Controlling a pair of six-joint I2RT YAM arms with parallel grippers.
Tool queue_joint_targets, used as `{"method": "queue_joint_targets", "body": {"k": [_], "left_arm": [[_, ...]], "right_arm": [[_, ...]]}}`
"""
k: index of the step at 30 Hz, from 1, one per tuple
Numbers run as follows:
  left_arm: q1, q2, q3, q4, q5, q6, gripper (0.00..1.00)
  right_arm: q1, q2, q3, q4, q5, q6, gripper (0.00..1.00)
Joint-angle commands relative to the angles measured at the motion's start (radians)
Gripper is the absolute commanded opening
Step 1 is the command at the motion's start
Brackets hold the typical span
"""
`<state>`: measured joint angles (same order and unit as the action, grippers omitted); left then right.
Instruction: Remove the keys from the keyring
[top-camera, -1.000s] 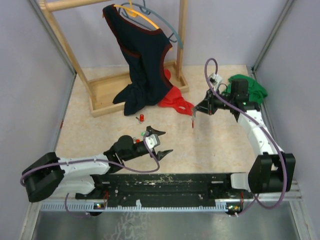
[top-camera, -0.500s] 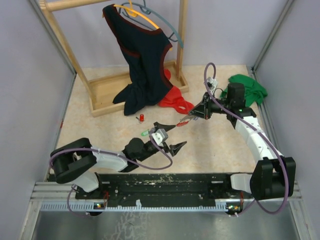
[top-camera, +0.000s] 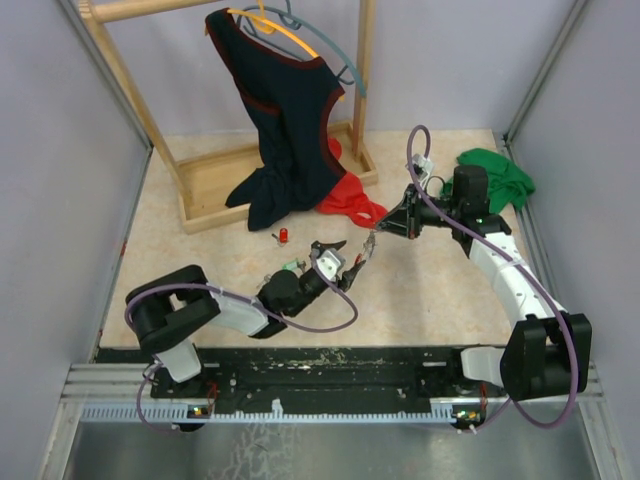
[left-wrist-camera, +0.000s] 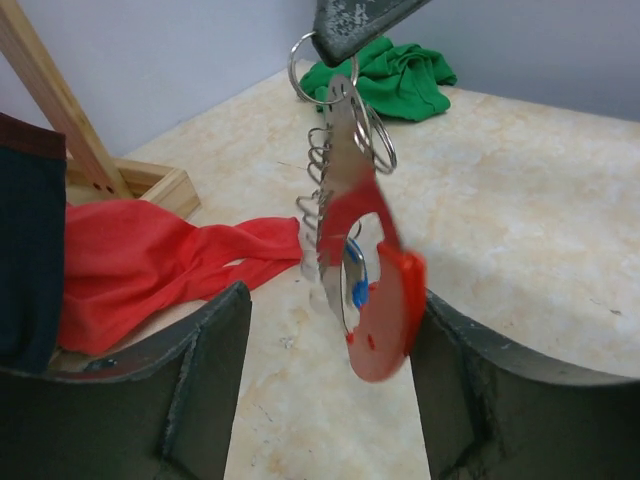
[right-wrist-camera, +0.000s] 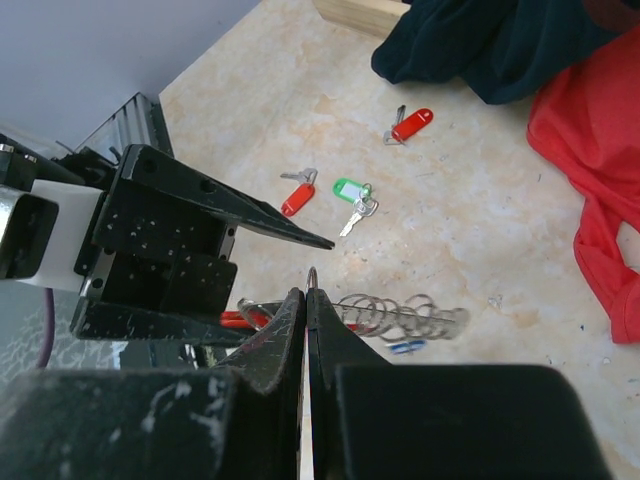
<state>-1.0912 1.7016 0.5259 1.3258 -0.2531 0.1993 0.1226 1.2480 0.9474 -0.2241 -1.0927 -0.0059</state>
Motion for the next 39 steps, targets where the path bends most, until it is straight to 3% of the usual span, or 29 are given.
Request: {"method": "queue_joint_targets", "body": {"k": [1, 7, 17, 22, 26, 30, 32, 39], "left_arm": [[0.034, -0.017, 0.014, 0.013, 0.071, 0.000, 0.63], [0.053, -0.011, 0.019, 0.006, 0.101, -0.024, 0.37], [0.077, -0.016, 0.013, 0.024, 0.152, -0.028, 0.43], [0.114, -0.021, 0.006, 0.026, 0.301, -0.074, 0.30], [0.162, -0.032, -0.005, 0.026, 0.416, -0.143, 0.03], [0.206, -0.071, -0.020, 0.002, 0.480, -0.206, 0.00], [0.222, -0.114, -0.009, -0.087, 0.488, -0.239, 0.00], [0.250, -0.295, 0.159, -0.761, 0.432, -0.326, 0.00]], "right_arm": [[0.014, -0.036, 0.011, 0.055, -0.042, 0.001, 0.00], [0.018, -0.033, 0.010, 0.056, -0.050, -0.001, 0.00], [0.027, -0.028, 0.010, 0.053, -0.084, -0.004, 0.00], [0.030, -0.029, 0.013, 0.046, -0.091, -0.010, 0.00], [0.030, -0.030, 0.016, 0.034, -0.092, -0.025, 0.00], [0.031, -0.029, 0.021, 0.010, -0.069, -0.058, 0.00], [0.029, -0.028, 0.032, -0.030, -0.022, -0.102, 0.01], [0.029, -0.040, 0.056, -0.128, 0.131, -0.258, 0.50]]}}
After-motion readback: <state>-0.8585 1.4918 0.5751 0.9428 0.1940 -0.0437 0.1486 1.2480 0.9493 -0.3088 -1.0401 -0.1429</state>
